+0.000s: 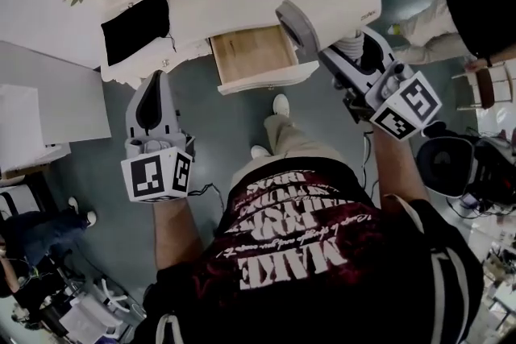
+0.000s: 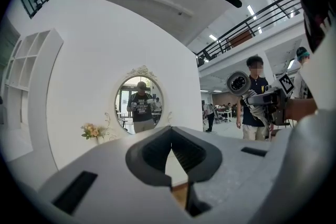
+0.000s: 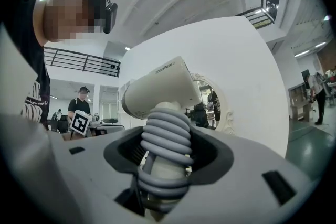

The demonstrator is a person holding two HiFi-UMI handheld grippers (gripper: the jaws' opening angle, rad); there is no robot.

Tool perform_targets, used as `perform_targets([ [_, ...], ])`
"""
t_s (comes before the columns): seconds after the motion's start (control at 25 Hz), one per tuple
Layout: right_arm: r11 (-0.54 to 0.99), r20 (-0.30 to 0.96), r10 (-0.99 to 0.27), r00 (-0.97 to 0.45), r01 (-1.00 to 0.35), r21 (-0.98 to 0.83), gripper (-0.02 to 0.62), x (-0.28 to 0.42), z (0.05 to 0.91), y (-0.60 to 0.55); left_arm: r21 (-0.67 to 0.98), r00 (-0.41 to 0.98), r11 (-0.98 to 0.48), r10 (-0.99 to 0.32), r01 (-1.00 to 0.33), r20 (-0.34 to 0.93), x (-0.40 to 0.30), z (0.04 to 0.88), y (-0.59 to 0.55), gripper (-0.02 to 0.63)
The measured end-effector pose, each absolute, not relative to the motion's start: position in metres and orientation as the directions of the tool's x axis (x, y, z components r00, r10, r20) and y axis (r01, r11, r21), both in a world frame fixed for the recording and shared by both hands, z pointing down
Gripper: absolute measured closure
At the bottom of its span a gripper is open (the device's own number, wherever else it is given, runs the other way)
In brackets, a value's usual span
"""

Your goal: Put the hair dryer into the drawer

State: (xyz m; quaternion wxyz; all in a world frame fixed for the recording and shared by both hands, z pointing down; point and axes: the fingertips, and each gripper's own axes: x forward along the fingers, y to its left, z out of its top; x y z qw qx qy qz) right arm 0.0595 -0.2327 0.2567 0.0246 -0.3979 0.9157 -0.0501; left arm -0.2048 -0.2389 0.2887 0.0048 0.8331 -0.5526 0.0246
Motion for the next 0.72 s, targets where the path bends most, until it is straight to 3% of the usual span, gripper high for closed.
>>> perform_targets([
  [0.72, 0.714, 0.059, -0.678, -0.733, -0.676, -0.181, 0.360, 0.060, 0.299, -0.348, -0.016, 0.310, -0.313, -0.946, -0.950, 0.096, -0.203, 0.299, -0.316, 0.601],
])
